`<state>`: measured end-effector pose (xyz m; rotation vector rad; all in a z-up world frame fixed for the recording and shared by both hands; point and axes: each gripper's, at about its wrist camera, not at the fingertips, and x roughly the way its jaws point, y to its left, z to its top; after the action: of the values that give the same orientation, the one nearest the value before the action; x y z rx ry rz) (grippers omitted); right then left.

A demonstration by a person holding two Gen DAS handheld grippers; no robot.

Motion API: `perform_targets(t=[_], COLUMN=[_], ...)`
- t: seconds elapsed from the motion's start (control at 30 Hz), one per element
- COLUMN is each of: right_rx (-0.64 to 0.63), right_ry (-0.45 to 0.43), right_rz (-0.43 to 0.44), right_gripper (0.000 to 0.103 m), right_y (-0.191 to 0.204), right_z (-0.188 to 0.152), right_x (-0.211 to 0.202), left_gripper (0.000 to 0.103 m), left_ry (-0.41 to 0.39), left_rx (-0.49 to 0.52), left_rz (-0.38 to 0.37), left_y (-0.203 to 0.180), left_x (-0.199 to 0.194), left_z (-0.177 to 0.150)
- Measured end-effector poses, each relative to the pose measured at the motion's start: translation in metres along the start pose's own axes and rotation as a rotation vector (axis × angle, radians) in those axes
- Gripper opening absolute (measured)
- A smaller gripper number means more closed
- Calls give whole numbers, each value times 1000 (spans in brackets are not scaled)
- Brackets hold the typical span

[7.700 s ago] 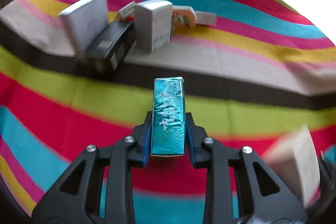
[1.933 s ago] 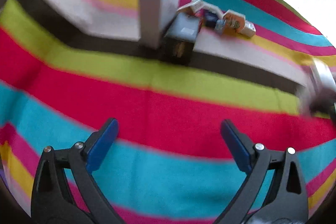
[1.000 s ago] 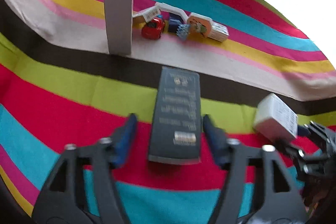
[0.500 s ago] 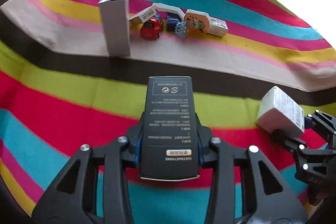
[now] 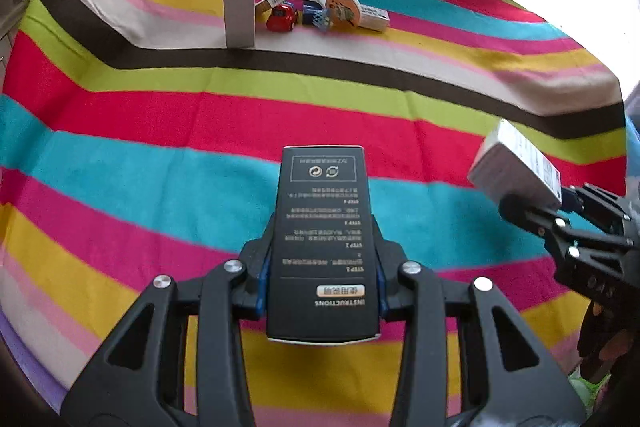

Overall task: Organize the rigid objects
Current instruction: 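Carry the white medicine box and black box over to the storage box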

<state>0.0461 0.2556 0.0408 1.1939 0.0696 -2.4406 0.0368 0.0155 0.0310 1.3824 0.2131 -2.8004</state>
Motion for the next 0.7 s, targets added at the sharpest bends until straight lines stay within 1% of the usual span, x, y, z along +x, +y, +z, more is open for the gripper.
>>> perform_targets(t=[0.2,0.37,0.7], right_rx=[13,9,-18], right_ry=[1,-8,-57], right_rz=[-7,-17,-6], right_gripper=[49,49,49], right_y=[5,14,35], right_z=[-7,-11,-11], right_x=[-13,-24,-57], left_gripper=[43,43,43], left_ry=[-9,-17,-47], left_rx=[28,33,68], left_rz=[17,25,42], left_y=[-3,-3,-2], left_x=[-20,-33,-64], left_z=[-12,-20,-28])
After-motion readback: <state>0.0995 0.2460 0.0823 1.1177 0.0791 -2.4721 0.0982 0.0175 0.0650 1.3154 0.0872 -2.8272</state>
